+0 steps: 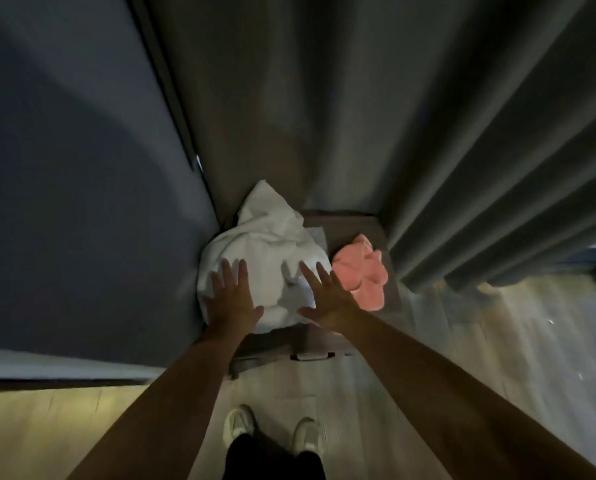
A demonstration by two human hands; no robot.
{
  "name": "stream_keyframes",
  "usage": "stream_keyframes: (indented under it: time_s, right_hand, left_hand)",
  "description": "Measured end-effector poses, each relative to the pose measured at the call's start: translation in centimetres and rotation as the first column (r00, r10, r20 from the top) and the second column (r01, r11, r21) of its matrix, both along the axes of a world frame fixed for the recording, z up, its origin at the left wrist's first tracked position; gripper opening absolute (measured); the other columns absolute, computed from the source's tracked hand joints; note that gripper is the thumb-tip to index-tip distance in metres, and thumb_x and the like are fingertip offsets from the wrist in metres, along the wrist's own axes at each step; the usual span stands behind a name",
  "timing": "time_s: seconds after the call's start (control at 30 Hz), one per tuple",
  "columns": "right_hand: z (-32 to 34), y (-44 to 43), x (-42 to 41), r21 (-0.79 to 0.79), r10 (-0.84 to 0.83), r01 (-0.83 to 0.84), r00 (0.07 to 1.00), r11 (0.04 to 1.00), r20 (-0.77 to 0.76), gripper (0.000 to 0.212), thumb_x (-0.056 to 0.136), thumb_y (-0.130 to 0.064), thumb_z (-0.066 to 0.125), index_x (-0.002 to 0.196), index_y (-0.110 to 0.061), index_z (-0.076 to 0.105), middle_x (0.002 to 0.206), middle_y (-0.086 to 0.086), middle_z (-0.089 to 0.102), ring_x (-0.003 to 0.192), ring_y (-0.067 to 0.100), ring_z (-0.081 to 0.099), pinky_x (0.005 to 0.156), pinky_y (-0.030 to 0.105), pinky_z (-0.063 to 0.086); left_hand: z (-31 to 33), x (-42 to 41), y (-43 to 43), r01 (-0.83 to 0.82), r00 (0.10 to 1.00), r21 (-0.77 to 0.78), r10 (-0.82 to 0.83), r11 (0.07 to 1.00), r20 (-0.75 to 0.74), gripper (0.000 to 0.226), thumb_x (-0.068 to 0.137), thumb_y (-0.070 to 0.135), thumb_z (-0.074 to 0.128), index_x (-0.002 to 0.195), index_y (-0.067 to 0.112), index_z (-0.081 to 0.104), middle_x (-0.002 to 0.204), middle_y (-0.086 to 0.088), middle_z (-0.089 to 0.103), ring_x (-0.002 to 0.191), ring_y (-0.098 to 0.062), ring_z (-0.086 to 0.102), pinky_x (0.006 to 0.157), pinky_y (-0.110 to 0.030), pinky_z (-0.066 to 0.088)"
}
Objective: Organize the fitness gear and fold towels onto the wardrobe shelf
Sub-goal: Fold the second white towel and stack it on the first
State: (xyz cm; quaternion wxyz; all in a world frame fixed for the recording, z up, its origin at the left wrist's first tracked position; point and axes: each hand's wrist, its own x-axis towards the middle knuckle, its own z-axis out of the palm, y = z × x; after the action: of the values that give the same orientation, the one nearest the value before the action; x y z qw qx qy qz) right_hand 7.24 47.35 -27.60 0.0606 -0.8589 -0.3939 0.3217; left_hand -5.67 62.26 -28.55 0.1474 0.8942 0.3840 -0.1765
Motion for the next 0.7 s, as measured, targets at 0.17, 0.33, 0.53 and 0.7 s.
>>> stream_keyframes:
  time_s: [0.17,0.33,0.53,0.7]
  right_hand:
    - [-4.2,5.2,3.3,0.182,-0.021,0.027,0.999,0.983,-0.037,0.111,0.082,-0.042,0.073,0.152,-0.035,-0.012,0.162,0.007,-0.016,0.148,0.031,-0.012,0.120,0.051,0.006]
    - [-8.7,9.5,5.4,0.218,-0.073,0.096,0.991,0.971,-0.112,0.109,0.075,-0.040,0.080,0.152,-0.042,0.003,0.162,0.006,-0.004,0.143,0.036,0.017,0.114,0.047,0.025]
    - [-10.7,10.9,5.3,0.256,-0.102,0.067,0.987,0.964,0.128,0.060,0.081,-0.027,0.071,0.136,-0.024,0.046,0.129,0.009,0.042,0.115,0.031,0.045,0.097,0.038,0.043]
    - [-6.8,10.4,5.9,0.484,-0.059,0.009,0.994,0.875,0.087,0.037,0.083,-0.017,0.065,0.119,-0.009,0.064,0.110,0.014,0.061,0.103,0.028,0.056,0.087,0.027,0.039]
  left_hand:
    - [-3.4,1.5,2.6,-0.051,0.998,0.151,0.045,0.987,0.043,0.114,0.082,0.063,0.061,0.150,0.025,-0.022,0.160,-0.015,-0.015,0.147,-0.038,0.008,0.113,-0.050,0.031]
    - [-7.8,2.1,4.1,-0.060,0.988,0.161,0.036,0.985,0.149,0.106,0.084,0.060,0.060,0.151,0.034,-0.017,0.161,-0.014,-0.008,0.144,-0.034,0.020,0.110,-0.046,0.035]
    - [-9.9,3.1,5.3,-0.057,0.963,0.158,0.012,0.986,0.270,0.073,0.090,0.041,0.061,0.150,0.034,0.019,0.149,-0.009,0.030,0.131,-0.025,0.040,0.098,-0.035,0.044]
    - [-5.7,3.3,5.0,-0.065,0.907,0.174,-0.015,0.983,0.422,0.045,0.084,0.027,0.068,0.126,0.025,0.051,0.119,-0.005,0.050,0.105,-0.023,0.055,0.077,-0.029,0.048]
